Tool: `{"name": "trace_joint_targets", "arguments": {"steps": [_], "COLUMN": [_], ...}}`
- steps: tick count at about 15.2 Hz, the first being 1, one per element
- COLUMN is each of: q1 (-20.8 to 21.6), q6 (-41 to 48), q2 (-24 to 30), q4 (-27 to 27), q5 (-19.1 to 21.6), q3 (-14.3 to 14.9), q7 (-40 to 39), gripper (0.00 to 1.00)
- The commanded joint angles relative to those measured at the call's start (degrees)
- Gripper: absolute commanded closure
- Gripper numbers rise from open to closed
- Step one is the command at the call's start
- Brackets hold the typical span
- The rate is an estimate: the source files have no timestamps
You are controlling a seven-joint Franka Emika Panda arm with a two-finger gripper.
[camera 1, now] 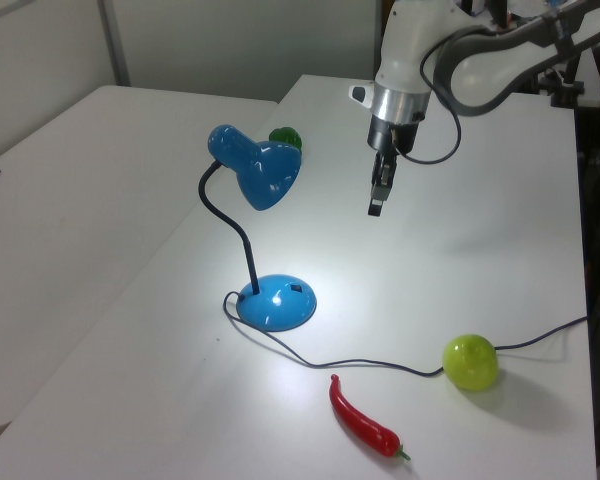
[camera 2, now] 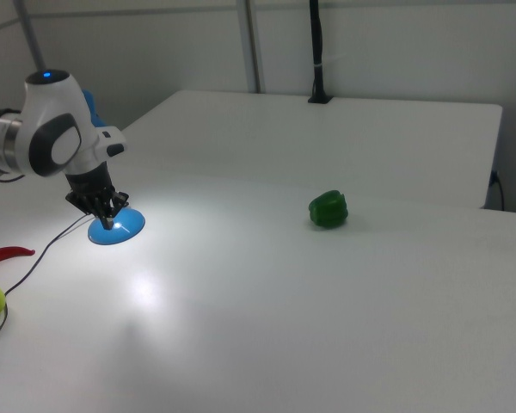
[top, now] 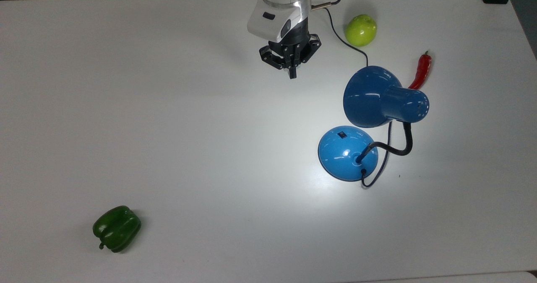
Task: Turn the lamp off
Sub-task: 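Lower the closed gripper over the button on the lamp base, then press down on the lamp base button with the gripper tips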
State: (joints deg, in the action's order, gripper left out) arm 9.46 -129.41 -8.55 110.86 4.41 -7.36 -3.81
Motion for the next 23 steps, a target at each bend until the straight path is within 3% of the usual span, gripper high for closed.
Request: {"name": "trace_joint_targets", "arguments": {"steps": [1, 9, 15, 23], "q1": [1.17, 2.93, 4.34, 5.48], "q6": [-11.79, -29.13, -34.93, -35.21], "q2": [-1.81, -9.20, -12.97, -17.20], "q4": [4.45, 4.46, 2.53, -2.92], "q5": [0.69, 0.77, 0.69, 0.60], "q3": [-0.63, -2.57, -2.66, -2.66], "q7": [1.44, 1.53, 1.53, 1.53], "gripper": [1.00, 1.00, 1.00, 1.00]}}
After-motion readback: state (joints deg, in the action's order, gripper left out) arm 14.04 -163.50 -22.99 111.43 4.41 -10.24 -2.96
